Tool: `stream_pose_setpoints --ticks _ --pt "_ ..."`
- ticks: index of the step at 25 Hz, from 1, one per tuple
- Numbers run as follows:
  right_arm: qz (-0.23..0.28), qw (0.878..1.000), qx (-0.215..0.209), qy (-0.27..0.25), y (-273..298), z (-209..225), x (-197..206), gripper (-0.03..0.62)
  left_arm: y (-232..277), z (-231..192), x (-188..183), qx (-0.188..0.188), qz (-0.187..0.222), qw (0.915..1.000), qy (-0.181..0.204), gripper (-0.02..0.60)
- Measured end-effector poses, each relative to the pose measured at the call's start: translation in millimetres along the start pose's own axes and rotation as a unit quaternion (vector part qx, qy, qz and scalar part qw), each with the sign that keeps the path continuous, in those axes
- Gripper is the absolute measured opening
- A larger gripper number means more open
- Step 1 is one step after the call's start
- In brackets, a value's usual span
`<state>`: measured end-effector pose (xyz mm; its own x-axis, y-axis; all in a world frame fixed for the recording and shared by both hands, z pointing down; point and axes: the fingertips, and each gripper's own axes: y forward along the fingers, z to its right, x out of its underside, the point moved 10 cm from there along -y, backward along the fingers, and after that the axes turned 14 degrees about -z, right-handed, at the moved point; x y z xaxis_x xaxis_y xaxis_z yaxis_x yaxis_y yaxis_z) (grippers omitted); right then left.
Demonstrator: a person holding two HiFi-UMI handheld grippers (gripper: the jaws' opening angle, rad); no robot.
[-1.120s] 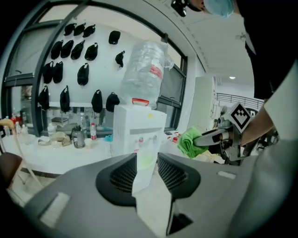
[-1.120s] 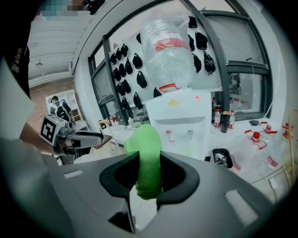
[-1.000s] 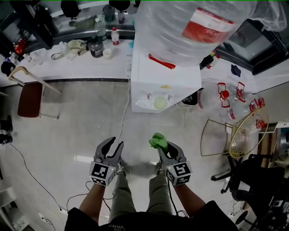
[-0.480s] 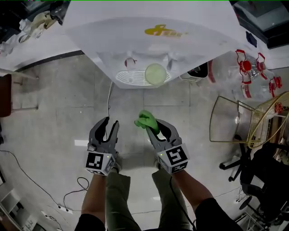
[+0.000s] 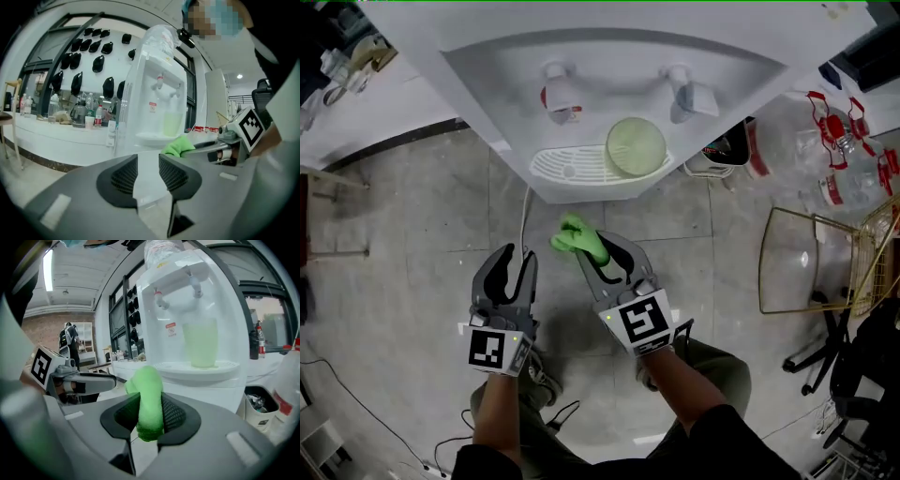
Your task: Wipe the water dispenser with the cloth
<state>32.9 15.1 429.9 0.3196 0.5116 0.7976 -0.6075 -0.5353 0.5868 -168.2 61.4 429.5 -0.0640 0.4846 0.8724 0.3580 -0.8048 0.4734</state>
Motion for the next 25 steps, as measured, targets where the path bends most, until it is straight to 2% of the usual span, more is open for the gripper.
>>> stream_pose_setpoints --ticks 3,6,8,12,15,19,25 --pt "0.021 1.0 -0.002 -0.006 34.0 -2.5 13.0 0.11 7.8 -10.6 21.3 0.006 0.02 0.9998 0.003 0.112" --pt "0.047 0.999 -0.001 -0.027 62.5 -8.7 20.0 0.11 11.3 -10.3 34.1 0.026 -0.004 0.9988 0.041 0.112" --pt "0.067 0.997 0.001 -0.046 80.1 -15.2 20.2 0.109 10.9 -13.4 36.3 0.021 -0.005 0.9987 0.047 0.112" --pt "0.109 0.992 0.004 -0.067 113.7 -16.7 13.9 0.109 19.7 -19.9 19.3 0.001 0.052 0.996 0.072 0.112" --pt "0.12 0.99 0.014 -0.07 130.7 -11.7 10.6 0.109 22.8 -20.9 16.1 -0.01 0.081 0.9939 0.074 0.112" --pt "0.126 0.989 0.039 -0.065 139.7 -1.9 9.8 0.109 34.7 -31.8 21.7 -0.015 0.065 0.9931 0.097 0.112" --pt "0.132 0.988 0.068 -0.051 123.9 21.2 23.0 0.109 50.7 -40.5 23.4 -0.01 0.066 0.9938 0.089 0.111"
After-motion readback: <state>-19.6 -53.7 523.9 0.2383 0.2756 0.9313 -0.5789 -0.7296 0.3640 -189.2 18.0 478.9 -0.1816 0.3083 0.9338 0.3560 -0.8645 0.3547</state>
